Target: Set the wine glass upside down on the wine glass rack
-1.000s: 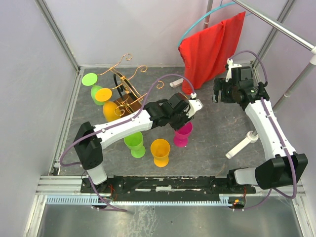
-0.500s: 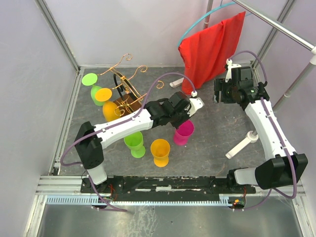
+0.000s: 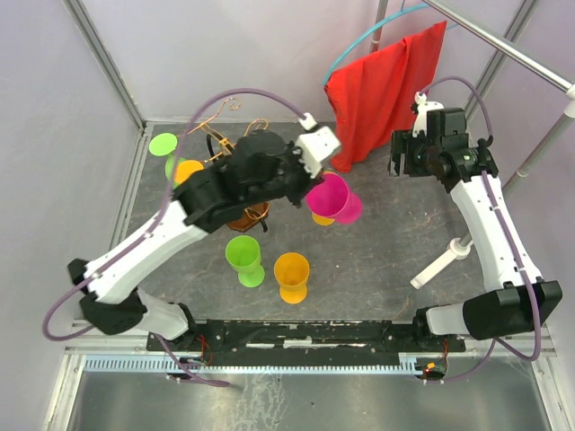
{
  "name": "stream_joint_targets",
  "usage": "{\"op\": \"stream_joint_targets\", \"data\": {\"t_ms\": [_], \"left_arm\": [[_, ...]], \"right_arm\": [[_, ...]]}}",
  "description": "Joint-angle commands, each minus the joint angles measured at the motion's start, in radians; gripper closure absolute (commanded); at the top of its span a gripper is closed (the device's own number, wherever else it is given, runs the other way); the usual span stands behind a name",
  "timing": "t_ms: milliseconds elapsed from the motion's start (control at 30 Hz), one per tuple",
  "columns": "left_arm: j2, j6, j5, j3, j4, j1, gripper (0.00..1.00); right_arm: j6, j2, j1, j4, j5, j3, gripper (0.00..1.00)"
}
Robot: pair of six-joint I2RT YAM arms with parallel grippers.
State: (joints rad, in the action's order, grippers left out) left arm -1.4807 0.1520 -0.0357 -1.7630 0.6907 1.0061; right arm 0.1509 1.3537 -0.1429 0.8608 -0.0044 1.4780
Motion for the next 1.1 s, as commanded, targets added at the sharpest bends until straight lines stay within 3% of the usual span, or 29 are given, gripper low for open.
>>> {"op": "stream_joint_targets", "data": {"t_ms": [0, 300, 567, 900, 1067], "left_arm": [[0.123, 0.008, -0.027, -0.043, 0.060, 0.003, 0.97], [0.344, -0.080, -0.363, 0.058, 0.047, 0.003, 0.97], [0.315, 0.067, -0.712, 0.036, -0.046, 0.002, 0.97], [0.283, 0.213, -0.803, -0.031, -0.242, -0.019, 0.97], [0.225, 0.131, -0.606, -0.073, -0.237, -0.197, 0.97]], "right_arm": [[-0.026, 0.041, 0.000, -0.015, -0.031, 0.105, 0.19], [-0.041, 0.156, -0.083, -0.018, -0.065, 0.265, 0.20], [0.027, 0.233, -0.180, -0.065, -0.092, 0.385, 0.20], [0.150, 0.334, -0.273, -0.137, -0.095, 0.513, 0.20], [0.178, 0.408, -0.334, -0.150, -0.110, 0.569, 0.20]]}}
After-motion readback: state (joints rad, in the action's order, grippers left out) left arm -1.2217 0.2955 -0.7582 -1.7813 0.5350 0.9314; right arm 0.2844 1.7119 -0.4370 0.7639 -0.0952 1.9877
